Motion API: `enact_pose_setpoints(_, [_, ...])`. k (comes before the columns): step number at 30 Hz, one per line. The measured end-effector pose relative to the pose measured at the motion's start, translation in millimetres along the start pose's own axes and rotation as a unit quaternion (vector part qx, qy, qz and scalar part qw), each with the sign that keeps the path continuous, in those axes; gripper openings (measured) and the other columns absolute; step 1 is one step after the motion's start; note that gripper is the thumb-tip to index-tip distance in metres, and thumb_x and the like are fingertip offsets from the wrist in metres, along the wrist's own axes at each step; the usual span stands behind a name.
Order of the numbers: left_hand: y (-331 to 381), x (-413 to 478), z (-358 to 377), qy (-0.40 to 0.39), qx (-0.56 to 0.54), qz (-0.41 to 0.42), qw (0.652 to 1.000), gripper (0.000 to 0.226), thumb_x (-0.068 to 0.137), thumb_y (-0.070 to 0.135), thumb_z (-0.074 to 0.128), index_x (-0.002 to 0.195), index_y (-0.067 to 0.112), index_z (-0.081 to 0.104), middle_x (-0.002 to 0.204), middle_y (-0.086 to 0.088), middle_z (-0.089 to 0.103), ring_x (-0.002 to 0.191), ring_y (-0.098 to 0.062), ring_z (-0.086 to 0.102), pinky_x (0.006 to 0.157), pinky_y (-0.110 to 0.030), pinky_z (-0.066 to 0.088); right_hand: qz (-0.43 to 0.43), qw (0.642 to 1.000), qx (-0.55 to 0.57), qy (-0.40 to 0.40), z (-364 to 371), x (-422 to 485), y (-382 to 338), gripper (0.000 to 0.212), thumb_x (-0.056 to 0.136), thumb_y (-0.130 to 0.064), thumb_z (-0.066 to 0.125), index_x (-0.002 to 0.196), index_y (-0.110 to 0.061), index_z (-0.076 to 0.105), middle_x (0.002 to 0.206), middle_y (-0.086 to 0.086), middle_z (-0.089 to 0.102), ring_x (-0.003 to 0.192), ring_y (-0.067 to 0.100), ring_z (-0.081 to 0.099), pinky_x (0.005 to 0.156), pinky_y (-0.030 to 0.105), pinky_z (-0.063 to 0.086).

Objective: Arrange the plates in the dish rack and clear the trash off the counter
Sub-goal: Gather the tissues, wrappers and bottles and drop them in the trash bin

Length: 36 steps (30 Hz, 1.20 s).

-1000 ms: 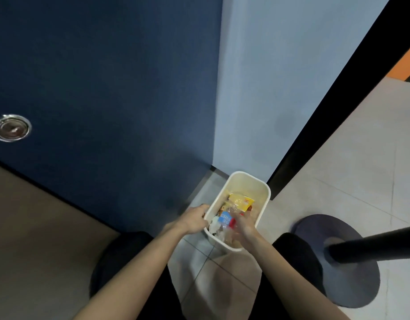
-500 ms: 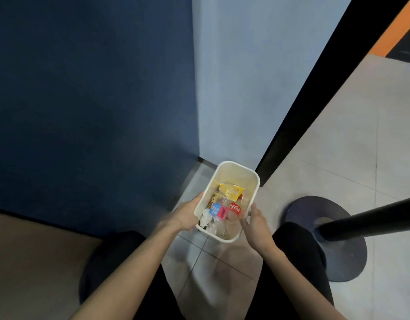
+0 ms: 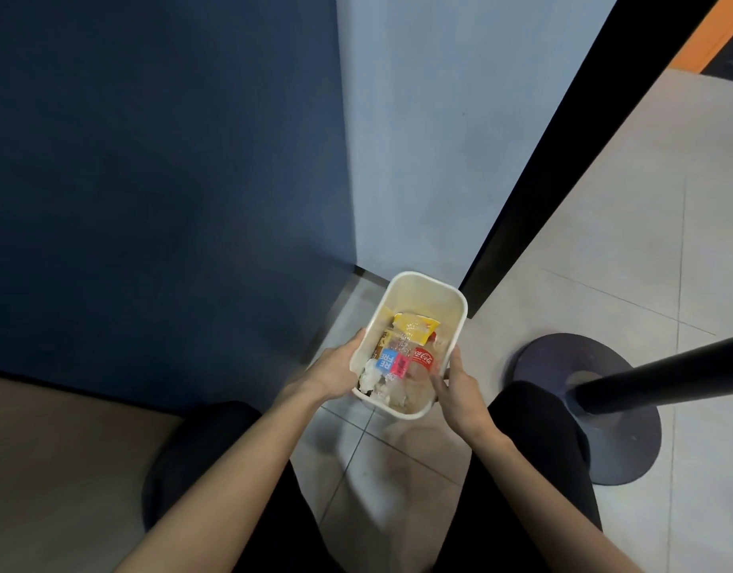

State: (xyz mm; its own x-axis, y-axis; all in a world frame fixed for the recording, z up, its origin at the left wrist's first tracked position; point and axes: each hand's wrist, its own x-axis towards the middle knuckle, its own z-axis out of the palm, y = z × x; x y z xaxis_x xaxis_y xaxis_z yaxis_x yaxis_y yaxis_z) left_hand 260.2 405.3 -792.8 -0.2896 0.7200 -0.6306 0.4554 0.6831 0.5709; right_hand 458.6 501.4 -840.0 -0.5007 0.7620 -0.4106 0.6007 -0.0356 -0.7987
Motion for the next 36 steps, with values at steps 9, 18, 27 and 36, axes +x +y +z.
enact_pose_setpoints(9, [-7.2,6.1,2.0,-0.007,0.001,0.029,1.000,0.074,0.070,0.027,0.047,0.125,0.069,0.024,0.114,-0.005,0.065,0.100,-0.028,0.065,0.088,-0.049,0.057,0.008,0.999,-0.029,0.031,3.6,2.6,0.9,0.054,0.100,-0.035,0.051,0.146,-0.018,0.029,0.096,-0.004,0.060,0.074,0.009,0.055,0.052,0.006,0.038])
enact_pose_setpoints(18, [-16.6,-20.1,6.9,0.071,0.006,-0.009,0.997,0.068,0.091,0.021,0.061,0.152,0.026,0.031,0.140,-0.007,0.046,0.119,-0.031,0.056,0.102,-0.045,0.047,0.079,0.993,-0.082,0.038,3.0,-26.3,-18.5,0.064,0.097,-0.050,0.052,0.146,-0.014,0.030,0.124,0.002,0.050,0.114,0.024,0.054,0.091,0.040,0.046])
enact_pose_setpoints(27, [18.0,-166.7,-18.8,0.049,-0.153,-0.114,0.980,0.036,0.090,-0.001,0.053,0.084,0.032,0.067,0.081,-0.007,0.072,0.064,-0.018,0.062,0.059,-0.024,0.046,0.090,0.980,-0.124,-0.128,-57.6,-115.2,-176.1,0.019,0.087,-0.024,0.050,0.076,-0.017,0.064,0.073,0.007,0.071,0.061,0.021,0.067,0.063,0.030,0.057])
enact_pose_setpoints(36, [176.7,-349.3,-131.7,-0.026,-0.129,-0.067,0.989,0.028,0.090,-0.001,0.049,0.097,0.020,0.067,0.078,0.001,0.068,0.063,-0.010,0.062,0.065,-0.020,0.052,0.079,0.951,-0.168,-0.248,-157.6,-267.9,-339.8,0.012,0.090,-0.015,0.057,0.082,-0.013,0.064,0.076,0.012,0.073,0.060,0.015,0.063,0.054,0.012,0.041])
